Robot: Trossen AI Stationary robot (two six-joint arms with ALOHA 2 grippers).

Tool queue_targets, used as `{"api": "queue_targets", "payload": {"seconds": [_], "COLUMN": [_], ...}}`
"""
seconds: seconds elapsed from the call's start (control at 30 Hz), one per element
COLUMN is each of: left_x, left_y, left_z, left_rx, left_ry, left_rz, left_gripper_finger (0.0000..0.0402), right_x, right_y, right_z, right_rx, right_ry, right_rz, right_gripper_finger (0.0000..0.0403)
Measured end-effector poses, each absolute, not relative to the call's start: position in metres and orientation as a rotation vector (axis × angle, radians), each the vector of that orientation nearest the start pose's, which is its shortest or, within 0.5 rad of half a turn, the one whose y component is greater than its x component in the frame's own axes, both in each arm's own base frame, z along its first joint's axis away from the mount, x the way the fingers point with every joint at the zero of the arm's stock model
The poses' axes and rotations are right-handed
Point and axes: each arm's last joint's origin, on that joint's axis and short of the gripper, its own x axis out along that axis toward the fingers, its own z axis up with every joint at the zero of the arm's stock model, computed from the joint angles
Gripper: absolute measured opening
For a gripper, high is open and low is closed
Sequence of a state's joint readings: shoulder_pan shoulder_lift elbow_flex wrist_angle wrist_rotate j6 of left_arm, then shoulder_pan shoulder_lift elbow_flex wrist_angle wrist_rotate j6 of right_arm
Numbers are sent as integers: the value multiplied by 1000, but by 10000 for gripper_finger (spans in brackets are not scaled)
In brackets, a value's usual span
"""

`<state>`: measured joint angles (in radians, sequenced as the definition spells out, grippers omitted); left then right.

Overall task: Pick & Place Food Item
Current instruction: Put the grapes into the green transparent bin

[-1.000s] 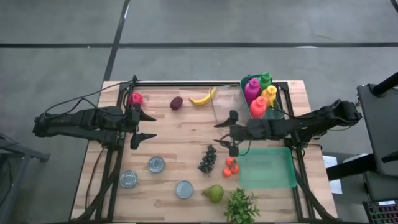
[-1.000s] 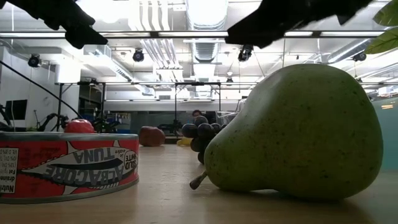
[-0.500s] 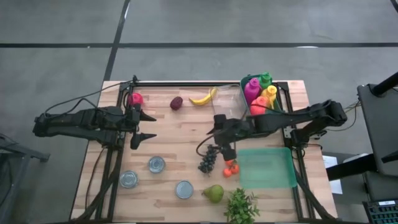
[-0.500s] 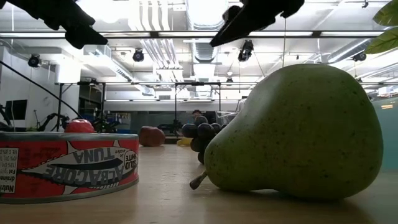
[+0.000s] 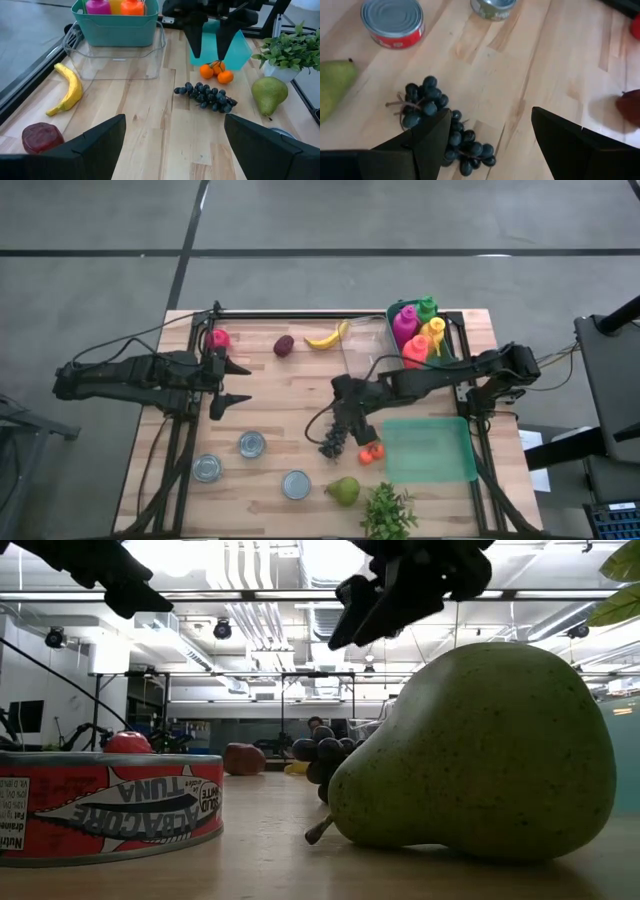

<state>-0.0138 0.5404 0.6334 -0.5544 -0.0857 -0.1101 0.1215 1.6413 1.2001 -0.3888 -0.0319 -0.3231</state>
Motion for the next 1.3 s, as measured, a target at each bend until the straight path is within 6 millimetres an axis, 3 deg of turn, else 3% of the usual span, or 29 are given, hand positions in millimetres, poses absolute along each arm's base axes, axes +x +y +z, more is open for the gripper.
{"api": "queue_targets", "payload": {"seconds": [0.4, 0.67, 1.3], "left_x": [118, 118, 118], "left_y": [1, 1, 1], "left_z": [279, 279, 278], "left_rx": [-85, -85, -85], "left_ry": [456, 458, 461], "left_rz": [96, 96, 96], "left_gripper_finger": [344, 344, 344], "right_x": [355, 363, 361], "right_y": [44, 45, 65], "right_z": [198, 180, 171], "right_rx": [-410, -386, -435], "right_ry": [930, 970, 960], "right_rz": [336, 332, 442], "right_gripper_finger": [276, 276, 276]}}
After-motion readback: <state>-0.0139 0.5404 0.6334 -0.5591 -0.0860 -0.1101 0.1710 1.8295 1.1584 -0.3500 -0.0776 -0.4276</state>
